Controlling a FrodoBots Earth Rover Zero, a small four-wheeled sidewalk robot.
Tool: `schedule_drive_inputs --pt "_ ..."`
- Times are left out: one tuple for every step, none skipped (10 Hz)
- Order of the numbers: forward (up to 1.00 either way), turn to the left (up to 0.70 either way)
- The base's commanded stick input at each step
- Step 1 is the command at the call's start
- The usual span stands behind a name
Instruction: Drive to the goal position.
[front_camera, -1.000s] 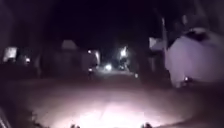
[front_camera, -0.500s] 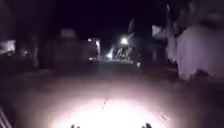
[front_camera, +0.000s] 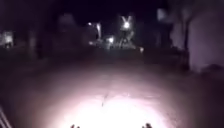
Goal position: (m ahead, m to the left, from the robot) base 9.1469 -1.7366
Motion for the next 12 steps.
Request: schedule_drive_inputs --pt "0.70 0.00" --pt "0.70 0.00" --pt "0.70 -0.24" --pt "0.70 -0.35" --pt "0.70 -0.10" --pt "0.70 0.00" --pt "0.70 0.00" --pt "0.70 0.00" --pt "0.70 -0.21" --pt "0.70 -0.35" --pt "0.70 -0.35" --pt "0.70 -0.30"
